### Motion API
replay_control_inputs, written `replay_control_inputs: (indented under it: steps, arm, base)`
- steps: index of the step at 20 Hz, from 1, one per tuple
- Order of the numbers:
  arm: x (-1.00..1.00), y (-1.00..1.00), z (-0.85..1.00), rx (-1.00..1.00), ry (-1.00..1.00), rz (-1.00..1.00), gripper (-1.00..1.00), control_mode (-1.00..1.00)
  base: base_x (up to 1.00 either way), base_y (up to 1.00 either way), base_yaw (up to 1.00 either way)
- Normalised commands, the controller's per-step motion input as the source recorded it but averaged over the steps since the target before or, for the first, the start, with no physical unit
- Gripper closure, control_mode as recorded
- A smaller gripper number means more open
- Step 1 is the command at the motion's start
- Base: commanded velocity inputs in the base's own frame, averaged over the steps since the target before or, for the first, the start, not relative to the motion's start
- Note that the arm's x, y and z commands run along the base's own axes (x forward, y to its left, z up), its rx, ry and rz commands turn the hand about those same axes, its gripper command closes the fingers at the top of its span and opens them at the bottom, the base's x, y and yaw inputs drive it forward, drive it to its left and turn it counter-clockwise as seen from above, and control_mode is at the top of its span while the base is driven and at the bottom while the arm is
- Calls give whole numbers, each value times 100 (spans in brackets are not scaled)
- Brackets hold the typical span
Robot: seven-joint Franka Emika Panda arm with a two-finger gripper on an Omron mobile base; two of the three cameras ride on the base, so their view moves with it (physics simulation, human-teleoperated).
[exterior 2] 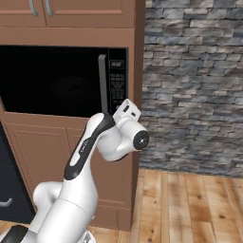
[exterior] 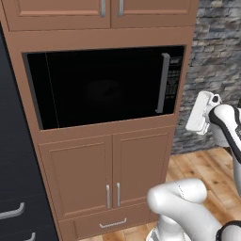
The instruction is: Remove the banana from the bowl and place it on the small plate. Then place the bowl with only the fish in the microwave, close the door, and press the start button to microwave the fish.
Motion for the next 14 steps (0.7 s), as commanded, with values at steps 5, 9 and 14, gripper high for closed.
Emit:
replay_control_inputs:
  steps: [5,9,14]
  arm:
    - [0,0,-8,0,0,0,-100,-100]
    - [2,2,-21,0,0,0,-100,-100]
    - [16,9,-26,0,0,5,-100,-100]
  base:
    - [0,0,0]
    - [0,0,0]
    - [0,0,0]
